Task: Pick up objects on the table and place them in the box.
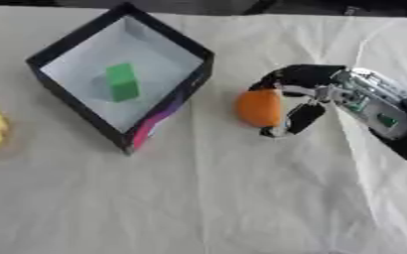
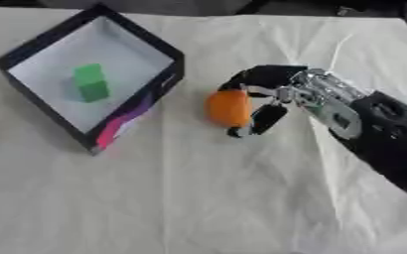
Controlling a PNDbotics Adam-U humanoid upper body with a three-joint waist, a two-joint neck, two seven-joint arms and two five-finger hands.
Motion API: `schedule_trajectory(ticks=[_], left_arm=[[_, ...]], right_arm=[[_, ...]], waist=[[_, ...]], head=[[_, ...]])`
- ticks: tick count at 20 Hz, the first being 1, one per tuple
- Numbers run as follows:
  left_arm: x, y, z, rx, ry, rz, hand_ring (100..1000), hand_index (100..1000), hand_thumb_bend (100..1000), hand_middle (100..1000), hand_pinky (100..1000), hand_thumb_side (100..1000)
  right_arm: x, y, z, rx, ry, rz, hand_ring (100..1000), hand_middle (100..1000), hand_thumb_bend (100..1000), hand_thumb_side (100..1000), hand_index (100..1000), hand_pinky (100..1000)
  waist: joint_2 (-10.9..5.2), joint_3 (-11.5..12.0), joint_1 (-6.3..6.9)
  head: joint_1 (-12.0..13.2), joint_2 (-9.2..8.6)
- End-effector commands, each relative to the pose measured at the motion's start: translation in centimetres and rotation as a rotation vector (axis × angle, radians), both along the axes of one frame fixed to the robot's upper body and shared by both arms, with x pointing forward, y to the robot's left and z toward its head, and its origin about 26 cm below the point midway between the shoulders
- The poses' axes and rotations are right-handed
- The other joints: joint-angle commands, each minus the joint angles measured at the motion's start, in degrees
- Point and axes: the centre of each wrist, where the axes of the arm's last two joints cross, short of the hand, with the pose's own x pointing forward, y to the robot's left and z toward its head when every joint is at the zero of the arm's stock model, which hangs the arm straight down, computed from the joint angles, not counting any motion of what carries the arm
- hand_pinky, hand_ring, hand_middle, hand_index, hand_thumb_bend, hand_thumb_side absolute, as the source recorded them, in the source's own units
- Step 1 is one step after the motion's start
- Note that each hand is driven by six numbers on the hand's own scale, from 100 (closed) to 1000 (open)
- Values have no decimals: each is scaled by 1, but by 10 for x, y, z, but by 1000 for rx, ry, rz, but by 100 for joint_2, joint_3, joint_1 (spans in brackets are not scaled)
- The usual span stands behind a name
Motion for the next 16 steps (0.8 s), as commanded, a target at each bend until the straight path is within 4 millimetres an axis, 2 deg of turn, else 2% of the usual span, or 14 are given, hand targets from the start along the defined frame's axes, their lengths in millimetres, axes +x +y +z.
schedule_trajectory(ticks=[1,4,8,16], left_arm=[[1,-1,6,11,-20,-11,794,843,100,773,837,789],[0,-1,6,12,-18,-11,795,843,100,774,837,790],[0,-1,6,13,-17,-14,797,843,100,775,838,791],[0,0,6,20,-12,-14,798,844,100,776,838,791]], right_arm=[[6,-10,-2,-51,-35,-22,792,721,459,586,874,905],[8,-13,-4,-40,-65,-28,746,665,350,532,826,876],[2,-7,6,27,-78,4,719,629,232,459,796,868],[-19,5,48,104,-115,50,706,608,150,412,773,862]], waist=[[29,17,95],[37,23,92],[35,19,82],[4,-14,69]], head=[[-33,-10],[-23,-10],[8,-10],[17,-10]])
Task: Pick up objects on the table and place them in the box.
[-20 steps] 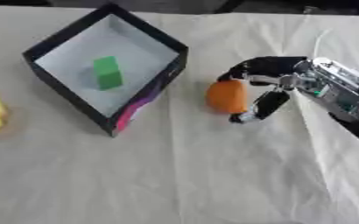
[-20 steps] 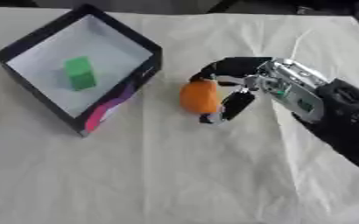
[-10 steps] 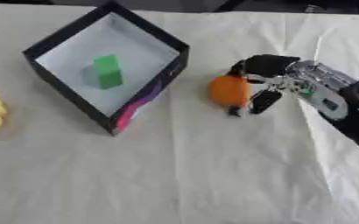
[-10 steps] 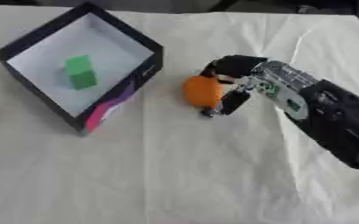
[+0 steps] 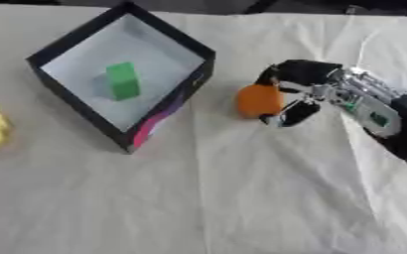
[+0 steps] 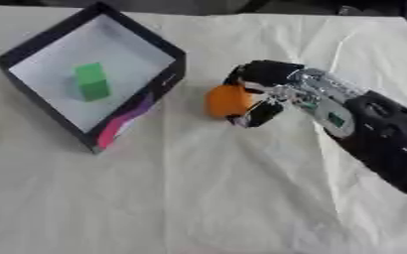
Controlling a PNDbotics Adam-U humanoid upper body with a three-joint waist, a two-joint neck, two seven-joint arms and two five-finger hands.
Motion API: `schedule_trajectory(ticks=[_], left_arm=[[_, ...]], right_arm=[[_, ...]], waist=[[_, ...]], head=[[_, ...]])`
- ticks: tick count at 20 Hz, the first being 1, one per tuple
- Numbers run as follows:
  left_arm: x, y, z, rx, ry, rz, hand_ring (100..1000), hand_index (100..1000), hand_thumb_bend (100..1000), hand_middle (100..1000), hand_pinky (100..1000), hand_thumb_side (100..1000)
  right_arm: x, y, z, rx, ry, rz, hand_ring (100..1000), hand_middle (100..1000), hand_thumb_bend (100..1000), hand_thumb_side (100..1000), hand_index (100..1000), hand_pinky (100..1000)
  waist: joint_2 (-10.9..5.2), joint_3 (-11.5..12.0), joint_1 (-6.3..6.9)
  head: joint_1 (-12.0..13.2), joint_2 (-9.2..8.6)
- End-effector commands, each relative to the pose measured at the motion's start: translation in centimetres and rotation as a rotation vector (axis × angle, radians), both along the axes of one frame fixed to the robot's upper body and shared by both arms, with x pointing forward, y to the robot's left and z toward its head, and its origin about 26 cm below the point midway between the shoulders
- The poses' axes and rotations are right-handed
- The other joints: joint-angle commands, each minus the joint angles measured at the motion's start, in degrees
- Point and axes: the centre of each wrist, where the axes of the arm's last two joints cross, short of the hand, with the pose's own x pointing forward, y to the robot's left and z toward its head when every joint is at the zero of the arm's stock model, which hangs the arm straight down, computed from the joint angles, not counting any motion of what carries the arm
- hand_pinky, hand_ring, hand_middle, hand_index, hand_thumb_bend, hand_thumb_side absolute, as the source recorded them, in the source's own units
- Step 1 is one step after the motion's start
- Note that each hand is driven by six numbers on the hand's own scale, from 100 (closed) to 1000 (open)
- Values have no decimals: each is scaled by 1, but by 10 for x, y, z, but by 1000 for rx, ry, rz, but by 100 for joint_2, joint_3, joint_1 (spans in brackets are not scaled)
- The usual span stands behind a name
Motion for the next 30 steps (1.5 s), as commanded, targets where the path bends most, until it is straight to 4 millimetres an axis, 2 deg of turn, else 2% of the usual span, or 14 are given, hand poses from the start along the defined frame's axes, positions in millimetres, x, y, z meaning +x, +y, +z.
schedule_trajectory(ticks=[1,4,5,6,8,15,17,20,23,26,30], left_arm=[[0,4,7,25,-17,-2,799,844,100,776,839,792],[-1,4,7,28,-16,-3,799,844,100,776,839,791],[-1,4,7,28,-15,-2,799,844,100,776,838,790],[-1,4,7,28,-15,-1,799,844,100,776,838,789],[-1,4,7,27,-16,-1,800,844,100,777,838,788],[-2,6,7,34,-17,3,801,843,100,777,837,782],[-2,6,8,38,-21,2,801,842,100,777,837,778],[-3,6,9,43,-24,-1,801,842,100,777,836,776],[-3,6,9,45,-25,-4,802,841,100,777,836,776],[-2,5,9,47,-23,-6,802,841,100,777,836,778],[-1,4,13,53,-31,-15,802,841,100,777,835,781]], right_arm=[[-8,-4,32,8,-62,1,707,610,150,412,774,863],[-13,-3,42,20,-65,9,705,610,131,402,775,866],[-14,-3,46,32,-70,10,695,599,100,415,764,866],[-15,-2,50,47,-76,10,681,584,100,358,752,864],[-16,2,61,96,-107,15,654,556,100,314,727,861],[-25,28,130,229,-296,136,599,499,100,252,661,865],[-23,39,152,259,-347,172,594,497,100,236,659,863],[-9,59,178,295,-399,214,594,497,100,236,656,858],[11,79,194,281,-431,246,602,503,140,260,659,851],[36,93,201,257,-441,253,608,503,162,281,661,847],[62,108,196,203,-448,280,620,513,205,342,663,842]], waist=[[-10,-7,67],[-21,-13,66],[-25,-16,66],[-29,-18,66],[-37,-22,71],[-102,-30,86],[-131,-29,95],[-166,-30,103],[-178,-9,100],[-169,18,80],[-105,81,3]], head=[[3,-10],[3,-10],[3,-10],[2,-10],[6,-10],[-31,-10],[-55,-10],[-93,-10],[-153,-10],[-217,-10],[-318,-10]])
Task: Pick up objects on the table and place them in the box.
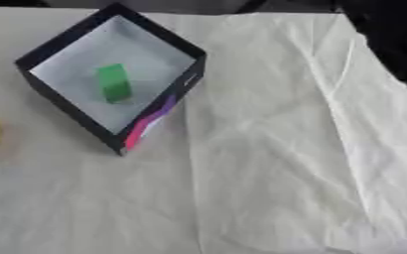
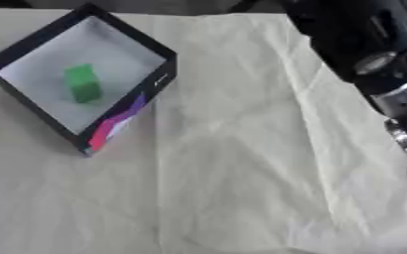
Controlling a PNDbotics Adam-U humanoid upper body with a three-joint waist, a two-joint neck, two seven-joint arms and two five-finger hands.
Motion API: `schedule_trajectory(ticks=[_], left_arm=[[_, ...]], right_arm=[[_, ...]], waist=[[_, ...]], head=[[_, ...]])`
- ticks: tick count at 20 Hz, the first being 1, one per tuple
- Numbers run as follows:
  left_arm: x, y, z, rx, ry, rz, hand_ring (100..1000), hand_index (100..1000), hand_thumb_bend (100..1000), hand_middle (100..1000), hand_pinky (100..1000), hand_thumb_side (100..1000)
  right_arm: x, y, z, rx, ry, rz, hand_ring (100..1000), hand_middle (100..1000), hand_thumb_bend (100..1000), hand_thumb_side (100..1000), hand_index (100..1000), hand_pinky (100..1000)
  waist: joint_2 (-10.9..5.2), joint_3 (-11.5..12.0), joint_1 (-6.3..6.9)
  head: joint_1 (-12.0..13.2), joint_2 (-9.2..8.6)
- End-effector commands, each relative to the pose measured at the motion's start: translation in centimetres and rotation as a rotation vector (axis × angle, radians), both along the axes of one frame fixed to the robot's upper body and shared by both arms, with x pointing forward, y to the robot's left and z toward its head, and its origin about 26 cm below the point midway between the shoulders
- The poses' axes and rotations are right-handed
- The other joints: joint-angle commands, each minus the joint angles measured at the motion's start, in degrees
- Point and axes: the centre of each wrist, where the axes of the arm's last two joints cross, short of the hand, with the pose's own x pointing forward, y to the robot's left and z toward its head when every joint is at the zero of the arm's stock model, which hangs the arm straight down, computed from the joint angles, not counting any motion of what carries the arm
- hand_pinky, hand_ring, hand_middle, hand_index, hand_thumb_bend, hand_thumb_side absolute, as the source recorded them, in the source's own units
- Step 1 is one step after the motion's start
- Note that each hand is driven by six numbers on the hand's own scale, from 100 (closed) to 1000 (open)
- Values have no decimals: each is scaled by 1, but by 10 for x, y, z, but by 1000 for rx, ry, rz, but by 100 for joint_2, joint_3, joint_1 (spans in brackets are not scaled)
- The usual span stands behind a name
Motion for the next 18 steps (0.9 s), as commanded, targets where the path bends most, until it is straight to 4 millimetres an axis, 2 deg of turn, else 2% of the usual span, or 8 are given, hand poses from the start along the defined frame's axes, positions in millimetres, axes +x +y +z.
schedule_trajectory(ticks=[1,5,9,18], left_arm=[[1,3,13,44,-32,-13,802,840,100,777,835,783],[3,2,16,53,-39,-20,803,841,100,777,836,785],[5,1,20,60,-46,-32,804,840,100,778,836,785],[7,-5,21,58,-46,-61,806,840,100,778,836,788]], right_arm=[[15,5,2,-56,-30,12,624,516,201,360,661,842],[27,17,-6,-179,-11,63,645,526,231,444,662,833],[40,31,-22,-279,7,79,653,530,238,485,663,827],[61,57,-67,-386,95,116,651,529,200,464,662,831]], waist=[[-80,33,-15],[-8,103,-109],[29,161,-152],[55,285,-166]], head=[[-81,-10],[-152,-10],[-233,-10],[-321,-10]])
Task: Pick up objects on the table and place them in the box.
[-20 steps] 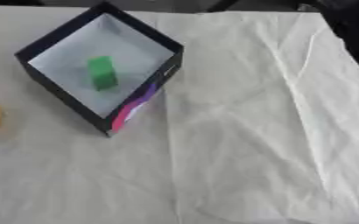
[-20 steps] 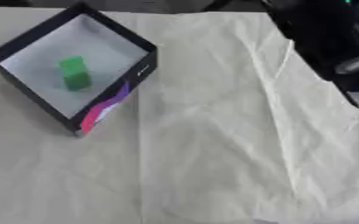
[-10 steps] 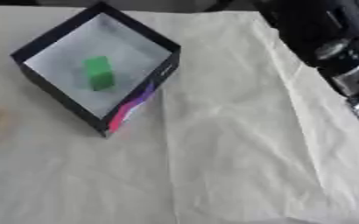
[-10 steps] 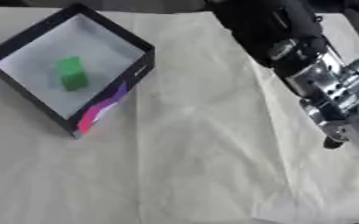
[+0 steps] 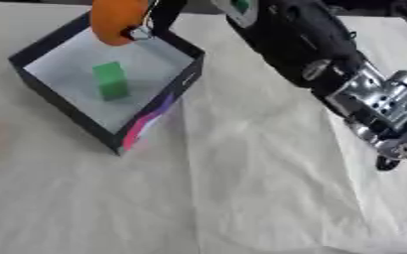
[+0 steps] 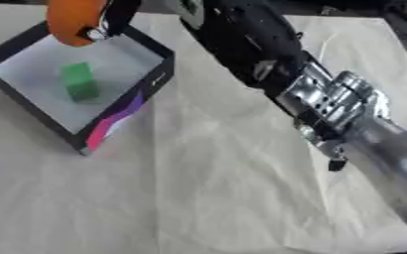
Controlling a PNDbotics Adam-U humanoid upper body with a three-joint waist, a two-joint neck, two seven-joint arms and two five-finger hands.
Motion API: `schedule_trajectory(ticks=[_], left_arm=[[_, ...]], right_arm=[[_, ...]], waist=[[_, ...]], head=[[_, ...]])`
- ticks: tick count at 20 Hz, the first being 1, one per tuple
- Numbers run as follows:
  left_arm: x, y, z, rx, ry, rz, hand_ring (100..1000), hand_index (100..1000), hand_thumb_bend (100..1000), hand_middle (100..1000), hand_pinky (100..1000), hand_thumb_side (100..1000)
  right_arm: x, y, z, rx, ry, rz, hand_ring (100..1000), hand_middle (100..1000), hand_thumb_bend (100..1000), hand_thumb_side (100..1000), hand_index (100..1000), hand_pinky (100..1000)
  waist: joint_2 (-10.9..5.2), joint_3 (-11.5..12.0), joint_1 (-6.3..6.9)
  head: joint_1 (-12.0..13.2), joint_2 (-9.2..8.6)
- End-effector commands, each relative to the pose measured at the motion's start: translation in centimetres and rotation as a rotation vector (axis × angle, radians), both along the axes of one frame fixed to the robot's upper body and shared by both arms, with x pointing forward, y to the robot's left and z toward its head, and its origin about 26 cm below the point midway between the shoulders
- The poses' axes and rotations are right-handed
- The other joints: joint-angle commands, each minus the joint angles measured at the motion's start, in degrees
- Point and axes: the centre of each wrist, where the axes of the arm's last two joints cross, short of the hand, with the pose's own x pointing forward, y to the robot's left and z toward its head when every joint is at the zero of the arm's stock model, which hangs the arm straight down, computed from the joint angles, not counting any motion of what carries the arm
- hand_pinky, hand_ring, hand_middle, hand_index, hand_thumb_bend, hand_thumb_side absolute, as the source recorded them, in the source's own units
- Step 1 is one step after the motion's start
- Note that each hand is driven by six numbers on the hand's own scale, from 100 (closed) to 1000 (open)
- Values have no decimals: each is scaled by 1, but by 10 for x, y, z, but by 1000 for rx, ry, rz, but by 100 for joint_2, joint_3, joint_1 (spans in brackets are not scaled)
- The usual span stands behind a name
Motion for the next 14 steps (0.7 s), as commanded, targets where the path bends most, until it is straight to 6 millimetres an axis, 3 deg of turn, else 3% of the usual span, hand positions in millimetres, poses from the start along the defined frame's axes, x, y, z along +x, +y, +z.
schedule_trajectory(ticks=[1,9,13,14], left_arm=[[1,0,11,26,-28,-18,806,840,100,778,836,788],[3,-2,10,18,-27,-26,807,840,100,779,837,791],[3,-3,10,17,-27,-27,808,842,100,779,838,791],[3,-2,10,16,-26,-26,808,842,100,780,838,792]], right_arm=[[5,4,-4,-8,0,-8,651,529,196,461,662,832],[19,10,-51,-51,43,-53,696,579,199,467,708,839],[23,8,-61,-61,37,-62,774,686,202,476,807,861],[23,7,-62,-66,36,-66,829,754,238,489,876,881]], waist=[[16,23,-27],[59,76,-31],[76,75,-26],[77,74,-23]], head=[[-46,-10],[-110,-10],[-106,-10],[-99,-10]])
